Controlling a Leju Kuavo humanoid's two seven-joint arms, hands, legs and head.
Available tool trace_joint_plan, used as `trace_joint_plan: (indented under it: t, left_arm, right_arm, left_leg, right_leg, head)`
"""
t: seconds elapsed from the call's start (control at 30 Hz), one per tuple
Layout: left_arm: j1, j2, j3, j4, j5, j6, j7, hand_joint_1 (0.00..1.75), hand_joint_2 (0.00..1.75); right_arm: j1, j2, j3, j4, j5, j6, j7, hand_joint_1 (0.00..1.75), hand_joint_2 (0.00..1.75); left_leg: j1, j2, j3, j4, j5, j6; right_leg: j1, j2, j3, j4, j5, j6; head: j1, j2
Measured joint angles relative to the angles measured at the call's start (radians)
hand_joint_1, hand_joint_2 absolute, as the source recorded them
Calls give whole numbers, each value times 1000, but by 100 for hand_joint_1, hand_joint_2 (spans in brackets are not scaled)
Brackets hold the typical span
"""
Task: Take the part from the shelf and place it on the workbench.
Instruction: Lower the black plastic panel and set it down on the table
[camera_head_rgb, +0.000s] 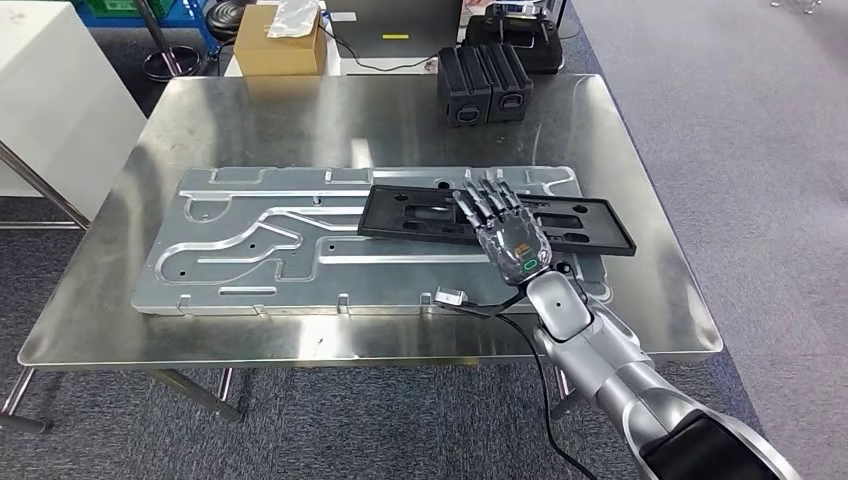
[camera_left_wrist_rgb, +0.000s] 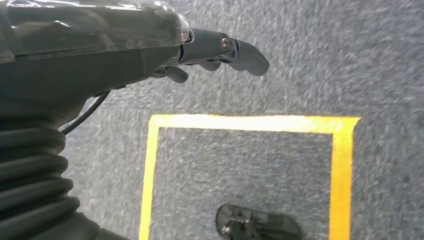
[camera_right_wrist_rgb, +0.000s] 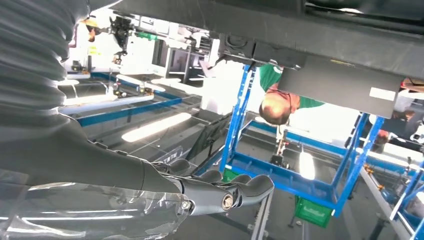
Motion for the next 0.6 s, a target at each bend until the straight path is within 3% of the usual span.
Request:
trace_joint_plan:
  t: [0.07,0.1,0.13,0.2,0.27,0.4,0.47,0.53,0.57,0.6]
  left_arm:
    - [0,1,0,0,2,0,-18,0,0]
    - [0,2,0,0,3,0,-28,0,0]
    - [0,2,0,0,5,0,-37,0,0]
    - [-1,2,0,0,6,0,-55,0,0]
    - [-5,2,0,0,10,1,-69,0,0]
    - [-20,3,1,0,19,6,-79,0,0]
    - [-29,4,2,0,22,4,-80,0,0]
    - [-39,4,2,0,26,1,-80,0,0]
    - [-43,4,2,0,28,0,-81,0,0]
    - [-47,3,2,0,28,0,-81,0,0]
  right_arm:
    - [4,-6,-4,-2,0,0,9,0,175]
    - [5,-10,-8,-4,0,0,13,0,175]
    - [6,-14,-13,-7,0,0,18,0,175]
    - [1,-22,-27,-18,0,0,27,0,175]
    - [-5,-29,-43,-30,0,0,36,0,175]
    - [-16,-39,-78,-45,0,-1,52,0,175]
    - [-30,-41,-91,-49,0,-1,59,0,175]
    - [-41,-43,-99,-50,0,-1,61,0,175]
    - [-43,-45,-102,-50,0,-1,61,0,175]
    - [-44,-48,-105,-50,0,-1,61,0,175]
  left_leg:
    - [-1,0,-2,2,0,1]
    - [-1,-1,-3,3,0,1]
    - [-1,-1,-3,5,-1,1]
    - [-2,-2,-3,12,-6,-3]
    - [-6,-3,-7,21,-10,-10]
    - [-7,-2,-14,28,-18,-29]
    - [-4,-2,-37,89,-66,-40]
    - [0,-1,-86,220,-137,-48]
    - [3,-1,-107,276,-159,-51]
    - [4,-1,-113,300,-162,-52]
  right_leg:
    - [0,0,-53,116,-45,5]
    - [-1,0,-60,130,-40,5]
    - [-1,-1,-47,105,-17,5]
    - [-1,-1,20,-25,47,1]
    - [2,-1,66,-124,78,-7]
    - [2,-2,70,-144,85,-28]
    - [-2,-4,69,-149,93,-39]
    - [-2,-4,64,-148,97,-43]
    - [-2,-4,62,-148,98,-44]
    - [-2,-5,60,-146,99,-43]
  head:
    - [0,0]
    - [0,0]
    - [0,0]
    - [0,0]
    - [0,0]
    - [-1,0]
    - [-2,0]
    - [-3,0]
    - [-2,0]
    - [-2,0]
